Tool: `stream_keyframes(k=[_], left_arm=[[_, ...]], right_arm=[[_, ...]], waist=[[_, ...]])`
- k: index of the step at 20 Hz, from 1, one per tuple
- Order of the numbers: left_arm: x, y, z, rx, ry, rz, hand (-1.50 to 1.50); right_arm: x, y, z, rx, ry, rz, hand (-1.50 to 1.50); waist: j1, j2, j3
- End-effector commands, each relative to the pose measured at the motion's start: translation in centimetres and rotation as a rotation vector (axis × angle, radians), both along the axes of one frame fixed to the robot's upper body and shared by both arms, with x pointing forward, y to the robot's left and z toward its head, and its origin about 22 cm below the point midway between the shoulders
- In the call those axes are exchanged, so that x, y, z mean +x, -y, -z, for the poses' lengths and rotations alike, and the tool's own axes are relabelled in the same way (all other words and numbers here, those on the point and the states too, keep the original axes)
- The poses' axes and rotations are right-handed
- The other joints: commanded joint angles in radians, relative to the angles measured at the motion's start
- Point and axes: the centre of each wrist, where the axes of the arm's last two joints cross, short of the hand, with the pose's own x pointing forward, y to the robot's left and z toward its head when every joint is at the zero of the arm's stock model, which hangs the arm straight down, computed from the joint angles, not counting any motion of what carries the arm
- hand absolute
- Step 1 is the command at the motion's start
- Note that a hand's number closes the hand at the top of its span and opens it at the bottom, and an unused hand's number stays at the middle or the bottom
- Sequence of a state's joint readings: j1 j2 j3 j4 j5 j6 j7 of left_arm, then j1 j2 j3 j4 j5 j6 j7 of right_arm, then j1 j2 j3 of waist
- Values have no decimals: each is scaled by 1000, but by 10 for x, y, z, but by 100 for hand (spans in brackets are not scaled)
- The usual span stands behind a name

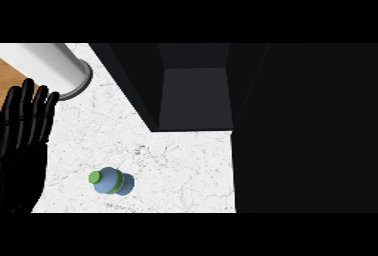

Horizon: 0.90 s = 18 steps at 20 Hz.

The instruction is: Pick up the bottled water, place it into the cabinet and close the cabinet

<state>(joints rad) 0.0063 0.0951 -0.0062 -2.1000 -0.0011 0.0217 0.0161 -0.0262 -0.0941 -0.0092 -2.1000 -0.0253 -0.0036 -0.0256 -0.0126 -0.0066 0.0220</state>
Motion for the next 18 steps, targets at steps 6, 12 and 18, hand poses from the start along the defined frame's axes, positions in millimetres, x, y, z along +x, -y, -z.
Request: stream_keyframes(k=[6,12,18], left_arm=[[-5,-13,-9,3,56,590,-150],[-24,-57,2,-31,-271,648,-150],[-62,-96,-10,-24,-292,646,-150]], right_arm=[[-29,-7,-3,46,6,-31,-150],[-71,-10,2,101,-273,-132,-150],[-109,-9,-18,107,-300,-136,-150]], waist=[[-5,-3,-25],[4,0,-22],[15,1,-22]])
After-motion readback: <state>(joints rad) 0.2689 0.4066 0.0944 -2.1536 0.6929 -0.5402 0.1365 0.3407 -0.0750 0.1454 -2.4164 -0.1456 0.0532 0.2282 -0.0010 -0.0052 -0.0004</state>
